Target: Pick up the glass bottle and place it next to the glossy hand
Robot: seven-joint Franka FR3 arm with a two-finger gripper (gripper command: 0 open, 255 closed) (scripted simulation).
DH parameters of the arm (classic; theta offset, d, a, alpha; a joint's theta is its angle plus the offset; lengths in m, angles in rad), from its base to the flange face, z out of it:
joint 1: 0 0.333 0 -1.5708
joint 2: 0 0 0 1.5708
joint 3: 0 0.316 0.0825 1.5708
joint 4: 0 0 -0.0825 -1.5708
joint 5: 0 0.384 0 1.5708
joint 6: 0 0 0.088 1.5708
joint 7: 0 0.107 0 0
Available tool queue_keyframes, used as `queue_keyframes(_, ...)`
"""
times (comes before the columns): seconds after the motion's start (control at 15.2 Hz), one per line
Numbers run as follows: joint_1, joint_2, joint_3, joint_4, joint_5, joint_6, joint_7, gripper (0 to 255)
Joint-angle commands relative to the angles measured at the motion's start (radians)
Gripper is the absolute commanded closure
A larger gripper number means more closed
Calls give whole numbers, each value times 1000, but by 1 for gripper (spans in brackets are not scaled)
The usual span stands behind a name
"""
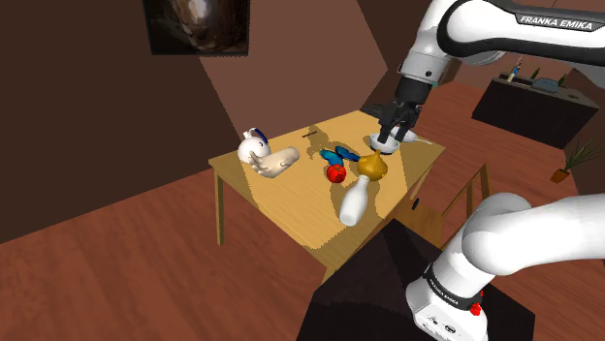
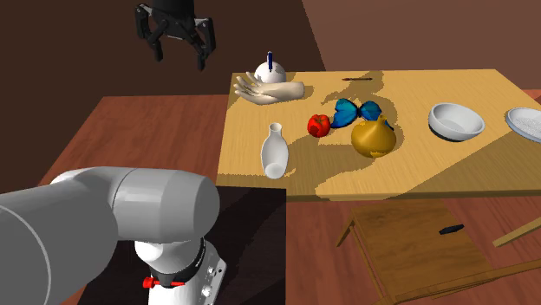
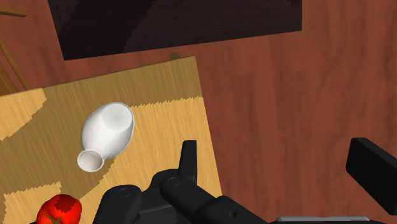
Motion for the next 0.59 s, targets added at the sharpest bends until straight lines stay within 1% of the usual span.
queue_keyframes(0.0, 0, 0, 0, 0, 0, 0, 0, 0)
queue_keyframes(0.53, -45, 147, -68, -105, -76, 243, -84, 0)
